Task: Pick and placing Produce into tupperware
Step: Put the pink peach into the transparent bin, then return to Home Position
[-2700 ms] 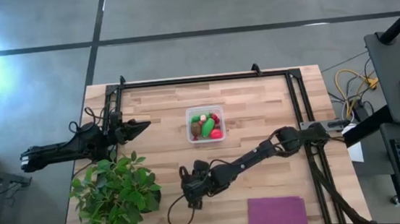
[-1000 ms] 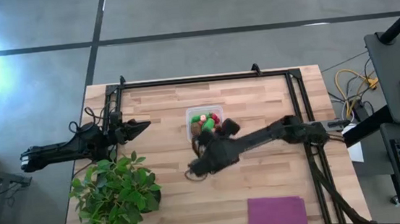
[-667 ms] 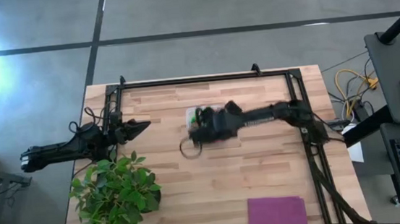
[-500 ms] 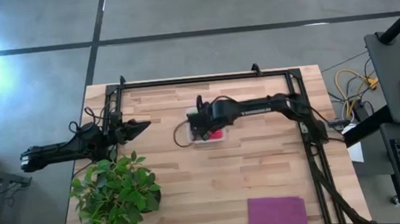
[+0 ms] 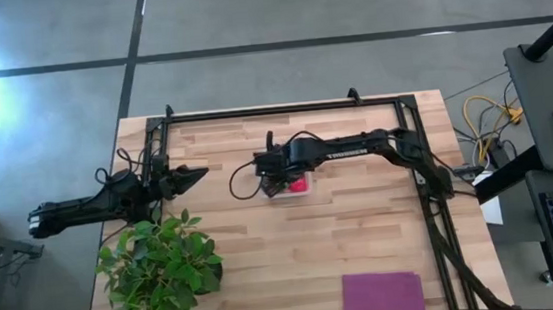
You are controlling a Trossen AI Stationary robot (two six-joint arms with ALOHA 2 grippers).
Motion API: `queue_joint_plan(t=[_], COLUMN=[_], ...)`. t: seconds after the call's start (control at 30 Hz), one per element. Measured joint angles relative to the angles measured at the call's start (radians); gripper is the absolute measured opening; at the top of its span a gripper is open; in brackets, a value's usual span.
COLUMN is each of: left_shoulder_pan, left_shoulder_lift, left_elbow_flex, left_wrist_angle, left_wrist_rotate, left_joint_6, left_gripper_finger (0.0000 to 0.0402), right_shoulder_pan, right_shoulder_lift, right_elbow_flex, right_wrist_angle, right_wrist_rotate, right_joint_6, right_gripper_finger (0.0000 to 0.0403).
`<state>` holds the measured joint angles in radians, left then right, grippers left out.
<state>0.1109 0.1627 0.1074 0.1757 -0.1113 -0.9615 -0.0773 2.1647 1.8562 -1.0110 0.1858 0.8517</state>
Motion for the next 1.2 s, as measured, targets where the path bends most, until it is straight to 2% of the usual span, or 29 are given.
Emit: queue_joint_plan(t=[0.2, 0.33, 0.43, 0.6, 0.7, 0.8, 0.87, 1.0, 1.1, 1.2], left_shoulder_pan=[0.0, 0.0, 0.0, 0.0, 0.0, 0.0, 0.0, 0.0, 0.0, 0.0], left_shoulder_lift=[0.0, 0.0, 0.0, 0.0, 0.0, 0.0, 0.0, 0.0, 0.0, 0.0], left_elbow_flex=[0.0, 0.0, 0.0, 0.0, 0.0, 0.0, 0.0, 0.0, 0.0, 0.0], left_wrist_angle=[0.0, 0.0, 0.0, 0.0, 0.0, 0.0, 0.0, -0.001, 0.0, 0.0], left_wrist_rotate=[0.0, 0.0, 0.0, 0.0, 0.0, 0.0, 0.0, 0.0, -0.001, 0.0], left_joint_6=[0.0, 0.0, 0.0, 0.0, 0.0, 0.0, 0.0, 0.0, 0.0, 0.0], left_gripper_finger=[0.0201, 0.0201, 0.0201, 0.0201, 0.0201, 0.0201, 0.0201, 0.0201, 0.0201, 0.0201], right_shoulder_pan=[0.055, 0.1, 0.128, 0.173, 0.199, 0.219, 0.227, 0.24, 0.267, 0.301], right_shoulder_lift=[-0.001, -0.005, -0.005, -0.006, -0.046, -0.079, -0.095, -0.121, -0.133, -0.136], right_elbow_flex=[0.118, 0.234, 0.337, 0.492, 0.489, 0.488, 0.49, 0.49, 0.49, 0.499], right_wrist_angle=[-0.005, -0.039, -0.097, -0.137, -0.097, -0.12, -0.149, -0.18, -0.084, 0.053], right_wrist_rotate=[0.168, 0.342, 0.406, 0.38, 0.309, 0.259, 0.259, 0.261, 0.259, 0.213], right_joint_6=[0.007, 0.005, -0.026, -0.092, -0.086, 0.045, 0.14, 0.234, 0.16, 0.002], right_gripper_finger=[0.0251, 0.0257, 0.0255, 0.0246, 0.0242, 0.0243, 0.0245, 0.0249, 0.0248, 0.0246])
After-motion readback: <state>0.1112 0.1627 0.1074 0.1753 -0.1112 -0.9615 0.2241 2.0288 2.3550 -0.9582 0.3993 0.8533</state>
